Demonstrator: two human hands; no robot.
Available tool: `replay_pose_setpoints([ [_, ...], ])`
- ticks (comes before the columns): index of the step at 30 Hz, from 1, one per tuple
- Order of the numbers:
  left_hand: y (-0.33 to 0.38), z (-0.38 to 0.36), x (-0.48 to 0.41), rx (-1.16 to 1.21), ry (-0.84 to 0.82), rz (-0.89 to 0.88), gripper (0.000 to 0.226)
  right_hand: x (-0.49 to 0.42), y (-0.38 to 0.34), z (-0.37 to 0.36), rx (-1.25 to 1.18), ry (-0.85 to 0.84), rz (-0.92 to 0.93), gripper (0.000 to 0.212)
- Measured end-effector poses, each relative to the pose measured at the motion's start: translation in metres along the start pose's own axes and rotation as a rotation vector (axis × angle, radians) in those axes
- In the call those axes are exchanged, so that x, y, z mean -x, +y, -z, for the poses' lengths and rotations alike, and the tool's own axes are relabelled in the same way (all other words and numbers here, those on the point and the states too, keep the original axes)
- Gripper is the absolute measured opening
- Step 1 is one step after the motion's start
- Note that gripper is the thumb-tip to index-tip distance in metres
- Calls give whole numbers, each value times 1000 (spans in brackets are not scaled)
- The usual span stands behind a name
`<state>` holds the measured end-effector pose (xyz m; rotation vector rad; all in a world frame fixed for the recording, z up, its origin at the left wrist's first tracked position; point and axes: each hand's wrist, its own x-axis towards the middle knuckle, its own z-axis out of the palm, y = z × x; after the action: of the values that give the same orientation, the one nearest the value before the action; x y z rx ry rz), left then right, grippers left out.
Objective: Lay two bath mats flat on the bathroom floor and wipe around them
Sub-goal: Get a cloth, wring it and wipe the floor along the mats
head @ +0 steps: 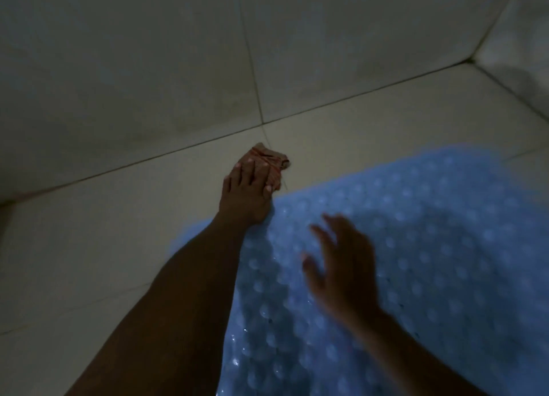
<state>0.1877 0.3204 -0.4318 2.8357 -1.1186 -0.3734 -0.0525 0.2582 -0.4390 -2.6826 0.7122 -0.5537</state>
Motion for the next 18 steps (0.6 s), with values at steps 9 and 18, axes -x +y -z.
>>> replay_pose_setpoints([
  [9,58,-15,-24,-30,55,-177,89,10,85,15,301,-254,-193,73],
  [18,77,-13,18,26,99,-89,70,7,84,21,284,-263,-197,71],
])
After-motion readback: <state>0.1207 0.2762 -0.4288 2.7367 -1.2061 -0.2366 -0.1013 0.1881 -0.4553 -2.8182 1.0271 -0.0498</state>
